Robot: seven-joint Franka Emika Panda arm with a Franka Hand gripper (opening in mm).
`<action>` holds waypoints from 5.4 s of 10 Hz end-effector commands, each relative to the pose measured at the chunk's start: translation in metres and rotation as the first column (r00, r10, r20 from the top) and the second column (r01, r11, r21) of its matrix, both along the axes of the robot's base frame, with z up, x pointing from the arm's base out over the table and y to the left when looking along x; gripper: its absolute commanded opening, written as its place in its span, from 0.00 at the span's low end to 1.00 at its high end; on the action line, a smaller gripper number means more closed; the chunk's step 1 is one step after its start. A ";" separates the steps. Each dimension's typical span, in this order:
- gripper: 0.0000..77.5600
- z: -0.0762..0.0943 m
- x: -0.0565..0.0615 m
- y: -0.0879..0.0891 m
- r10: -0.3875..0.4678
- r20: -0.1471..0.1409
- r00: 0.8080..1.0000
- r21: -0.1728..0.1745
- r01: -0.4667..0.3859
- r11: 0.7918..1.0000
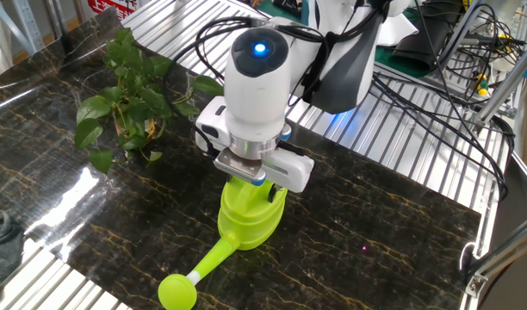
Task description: Water the plant
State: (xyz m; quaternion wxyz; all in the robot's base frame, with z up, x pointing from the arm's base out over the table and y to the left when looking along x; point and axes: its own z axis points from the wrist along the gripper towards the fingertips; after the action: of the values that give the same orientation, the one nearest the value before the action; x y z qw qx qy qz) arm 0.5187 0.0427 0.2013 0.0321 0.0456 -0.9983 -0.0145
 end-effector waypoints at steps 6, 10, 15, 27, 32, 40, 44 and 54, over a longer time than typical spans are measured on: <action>1.00 -0.001 -0.007 0.003 -0.015 -0.020 1.000 -0.009 0.015 1.000; 1.00 -0.001 -0.007 0.003 -0.031 -0.020 0.999 -0.017 0.031 0.999; 1.00 0.001 -0.008 0.003 -0.047 -0.029 0.999 -0.030 0.046 0.999; 1.00 0.002 -0.009 0.005 -0.049 -0.031 0.998 -0.043 0.048 0.998; 1.00 0.001 -0.008 0.005 -0.056 -0.050 0.997 -0.043 0.053 0.998; 1.00 0.000 -0.008 0.005 -0.059 -0.036 0.998 -0.036 0.057 0.998; 1.00 0.000 -0.008 0.005 -0.048 -0.036 0.998 -0.034 0.046 0.998; 1.00 0.000 -0.010 0.005 -0.059 0.024 0.998 -0.033 0.060 0.998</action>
State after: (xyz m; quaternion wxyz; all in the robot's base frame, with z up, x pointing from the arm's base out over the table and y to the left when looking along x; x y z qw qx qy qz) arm 0.5102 0.0475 0.1998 0.0224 0.0200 -0.9995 0.0006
